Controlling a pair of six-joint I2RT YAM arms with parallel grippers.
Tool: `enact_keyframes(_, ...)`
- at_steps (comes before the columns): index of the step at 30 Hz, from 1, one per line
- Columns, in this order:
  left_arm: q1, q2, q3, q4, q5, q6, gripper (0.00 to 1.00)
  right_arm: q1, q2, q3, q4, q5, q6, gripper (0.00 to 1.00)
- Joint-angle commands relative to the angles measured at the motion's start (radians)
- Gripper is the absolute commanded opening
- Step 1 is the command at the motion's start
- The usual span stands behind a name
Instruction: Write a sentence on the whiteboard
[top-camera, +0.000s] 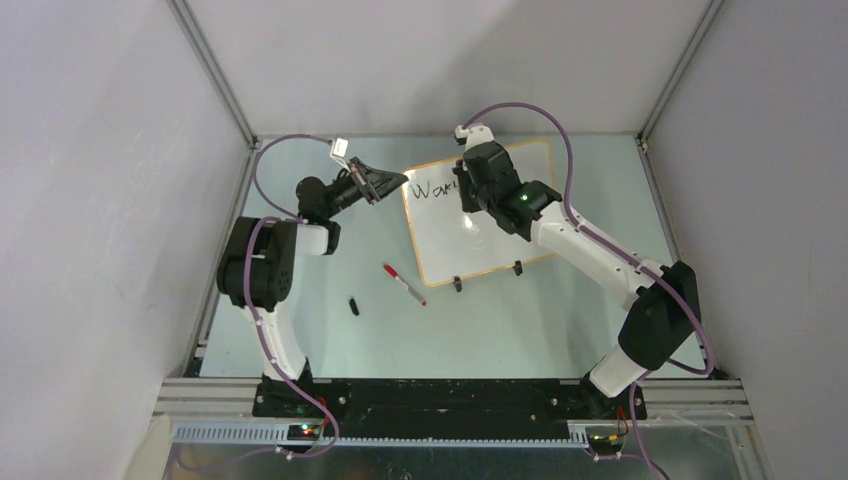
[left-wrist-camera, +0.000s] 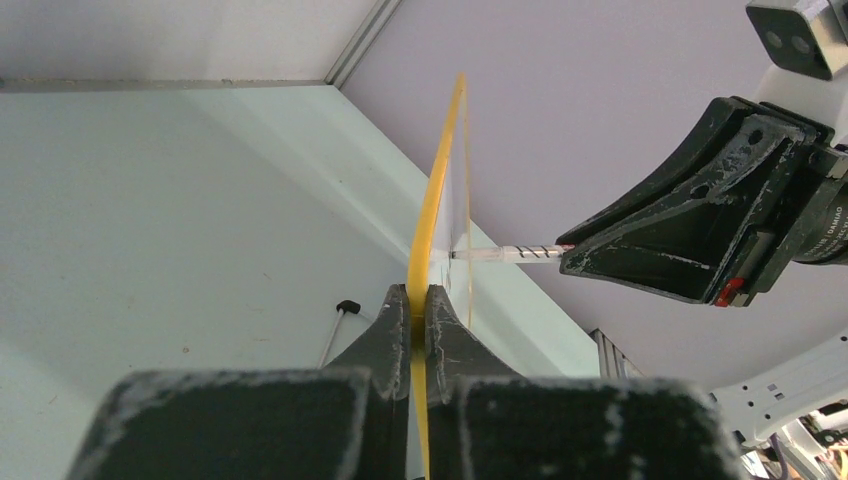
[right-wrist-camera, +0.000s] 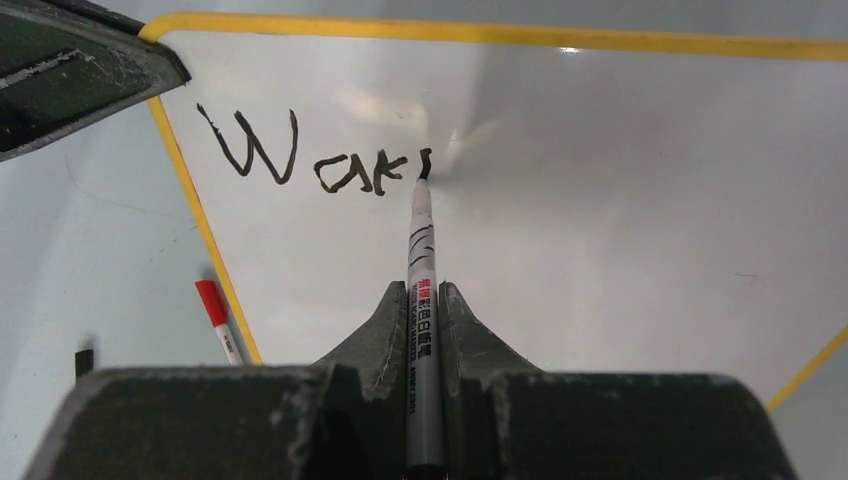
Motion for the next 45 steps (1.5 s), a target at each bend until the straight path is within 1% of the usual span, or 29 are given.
enact_keyframes(1,-0.010,-0.025,0.015,0.000,0.038,0.071,0.00,0.007,-0.023,-0.017,-0.021,0.040,0.001,0.00)
enact_keyframes(11,-0.011,-0.025,0.012,0.000,0.039,0.070,0.00,0.004,-0.019,-0.003,-0.012,0.053,-0.006,0.00)
enact_keyframes(27,-0.010,-0.025,0.015,0.000,0.038,0.071,0.00,-0.009,0.018,0.089,-0.026,0.029,-0.006,0.00)
enact_keyframes(45,-0.010,-0.023,0.016,-0.001,0.040,0.069,0.00,-0.007,0.021,0.093,-0.029,-0.007,-0.006,0.00)
